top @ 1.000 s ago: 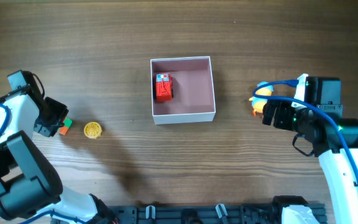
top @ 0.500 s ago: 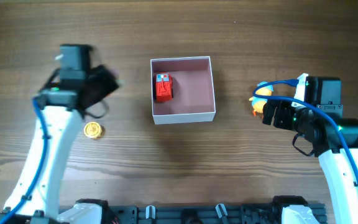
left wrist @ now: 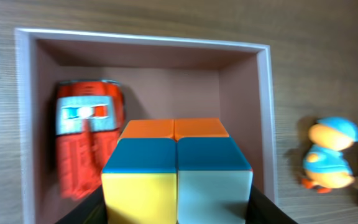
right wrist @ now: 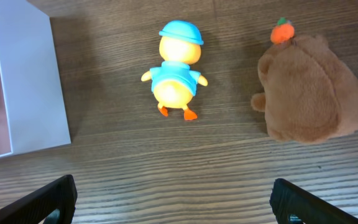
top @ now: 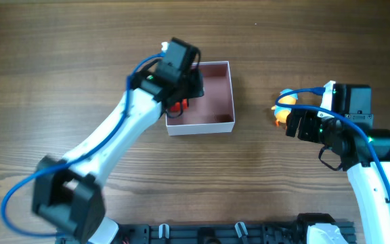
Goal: Pack container
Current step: 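Carry the cube into the box beside the truck and release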
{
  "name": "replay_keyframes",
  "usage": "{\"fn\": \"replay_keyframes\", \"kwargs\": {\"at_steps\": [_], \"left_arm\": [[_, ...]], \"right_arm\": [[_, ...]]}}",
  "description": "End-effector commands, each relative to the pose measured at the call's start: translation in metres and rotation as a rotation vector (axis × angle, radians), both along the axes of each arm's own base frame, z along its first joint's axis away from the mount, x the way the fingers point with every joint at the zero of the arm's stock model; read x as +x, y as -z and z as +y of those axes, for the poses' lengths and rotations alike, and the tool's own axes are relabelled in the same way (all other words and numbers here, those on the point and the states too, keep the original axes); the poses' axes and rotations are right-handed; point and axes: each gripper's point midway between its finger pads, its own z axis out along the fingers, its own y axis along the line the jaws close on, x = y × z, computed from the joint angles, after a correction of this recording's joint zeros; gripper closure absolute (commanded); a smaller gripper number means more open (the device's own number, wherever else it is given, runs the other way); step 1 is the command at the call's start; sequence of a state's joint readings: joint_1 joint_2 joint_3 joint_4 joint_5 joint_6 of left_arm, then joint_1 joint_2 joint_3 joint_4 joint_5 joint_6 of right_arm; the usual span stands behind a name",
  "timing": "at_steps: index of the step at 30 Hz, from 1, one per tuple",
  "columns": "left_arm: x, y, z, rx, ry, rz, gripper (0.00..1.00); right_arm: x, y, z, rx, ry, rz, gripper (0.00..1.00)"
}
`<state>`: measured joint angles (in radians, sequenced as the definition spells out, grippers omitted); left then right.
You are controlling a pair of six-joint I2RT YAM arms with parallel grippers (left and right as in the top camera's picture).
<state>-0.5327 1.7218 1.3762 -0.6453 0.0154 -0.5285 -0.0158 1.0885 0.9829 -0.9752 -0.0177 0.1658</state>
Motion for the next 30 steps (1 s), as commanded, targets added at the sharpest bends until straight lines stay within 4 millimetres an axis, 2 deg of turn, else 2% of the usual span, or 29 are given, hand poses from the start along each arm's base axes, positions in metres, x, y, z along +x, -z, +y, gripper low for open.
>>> {"fn": "replay_keyframes", "kwargs": {"at_steps": [1,8,12,15,20,30], "left_arm": [[0.012,0.01,-0.026,0.01,0.078,0.001,0.96],[0.017,0.062,-0.027,0.068,0.078,0.081,0.96],[0.023,0.081,-0.015,0.147,0.043,0.085,0.96],[0.032,0.08,-0.003,0.2,0.03,0.048,0.96],[0.038,0.078,0.002,0.223,0.029,0.025,0.96],[0.045,0.074,-0.003,0.213,0.043,-0.015,0.96]], "right_arm": [[0.003,-0.005,-0.003,-0.02,-0.001,-0.008,0.0],[0.003,-0.005,-0.003,-0.019,-0.001,-0.008,0.0],[0.002,-0.005,-0.003,-0.019,-0.001,-0.004,0.0],[0.002,-0.005,-0.003,-0.019,-0.001,-0.002,0.0],[0.001,-0.004,-0.003,-0.019,-0.001,0.0,0.0],[0.0,-0.004,-0.003,-0.019,-0.001,0.005,0.0]]}}
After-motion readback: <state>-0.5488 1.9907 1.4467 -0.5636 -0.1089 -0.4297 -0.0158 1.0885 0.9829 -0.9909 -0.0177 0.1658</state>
